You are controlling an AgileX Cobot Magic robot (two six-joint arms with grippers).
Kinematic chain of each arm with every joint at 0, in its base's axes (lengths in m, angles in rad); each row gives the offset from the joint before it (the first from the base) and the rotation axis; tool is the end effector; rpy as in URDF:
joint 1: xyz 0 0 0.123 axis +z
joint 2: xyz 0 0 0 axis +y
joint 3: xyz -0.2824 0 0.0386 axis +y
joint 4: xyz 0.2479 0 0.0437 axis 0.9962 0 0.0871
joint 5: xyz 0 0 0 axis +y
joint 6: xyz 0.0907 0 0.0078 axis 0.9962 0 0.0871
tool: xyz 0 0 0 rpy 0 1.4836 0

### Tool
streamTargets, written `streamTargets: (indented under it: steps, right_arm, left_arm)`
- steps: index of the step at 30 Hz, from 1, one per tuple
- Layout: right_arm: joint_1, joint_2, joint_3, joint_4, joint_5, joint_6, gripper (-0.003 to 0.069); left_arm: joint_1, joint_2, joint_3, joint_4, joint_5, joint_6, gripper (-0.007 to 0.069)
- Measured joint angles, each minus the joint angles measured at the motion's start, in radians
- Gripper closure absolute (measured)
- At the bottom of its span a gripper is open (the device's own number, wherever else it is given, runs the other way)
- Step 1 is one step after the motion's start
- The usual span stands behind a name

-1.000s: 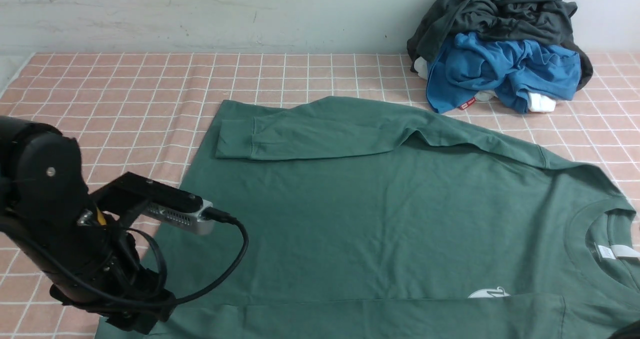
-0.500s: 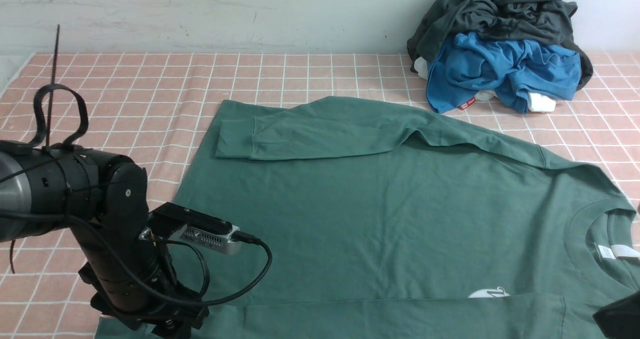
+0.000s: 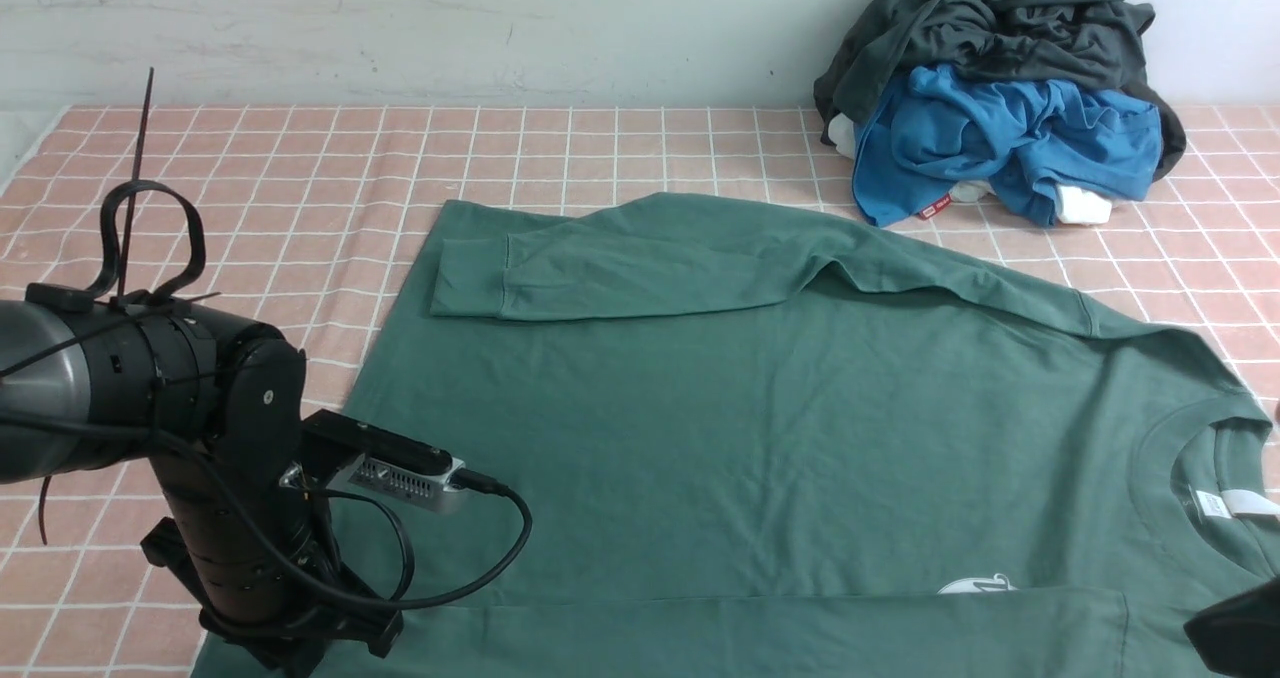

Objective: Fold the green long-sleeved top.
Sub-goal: Use the left arm to clamp the cuff closest to it, then use the left arm to drag and place the cuff at the centered position on the left edge of the fabric

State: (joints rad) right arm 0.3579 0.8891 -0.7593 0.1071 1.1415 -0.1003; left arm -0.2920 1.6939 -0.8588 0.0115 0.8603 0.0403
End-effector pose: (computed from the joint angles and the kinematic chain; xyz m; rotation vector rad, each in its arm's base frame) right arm 0.1259 0.0565 0.2940 -0.5933 2.6995 0.2151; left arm 0.2571 -0.0765 0.1531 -0.5253 -3.0607 -0.0205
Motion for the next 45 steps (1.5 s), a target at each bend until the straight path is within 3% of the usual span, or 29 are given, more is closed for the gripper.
streamTargets:
  steps: [10, 17, 24, 34, 40, 43, 45]
  right_arm:
    - [0.000, 0.000, 0.000, 0.000, -0.001, 0.000, 0.0673]
    - [0.000, 0.000, 0.000, 0.000, -0.050, 0.000, 0.0673]
    - [0.000, 0.000, 0.000, -0.001, -0.054, 0.000, 0.0673]
    - [0.000, 0.000, 0.000, -0.001, -0.046, 0.002, 0.0673]
    - [0.000, 0.000, 0.000, -0.001, -0.034, 0.004, 0.0673]
    - [0.000, 0.000, 0.000, -0.001, -0.027, 0.012, 0.0673]
    - [0.000, 0.000, 0.000, -0.001, -0.027, 0.017, 0.0673]
  left_arm:
    - [-0.023, -0.055, -0.026, 0.007, 0.036, 0.002, 0.0602]
    - [-0.125, -0.163, -0.286, 0.088, 0.133, 0.003, 0.0605]
    - [-0.128, -0.053, -0.598, 0.120, 0.211, 0.042, 0.0605]
    - [-0.107, 0.152, -0.726, 0.187, 0.213, 0.045, 0.0601]
    - [-0.056, 0.265, -0.726, 0.161, 0.198, 0.045, 0.0531]
    - [-0.028, 0.309, -0.726, 0.160, 0.184, 0.038, 0.0391]
    - [-0.021, 0.310, -0.726, 0.160, 0.185, 0.037, 0.0348]
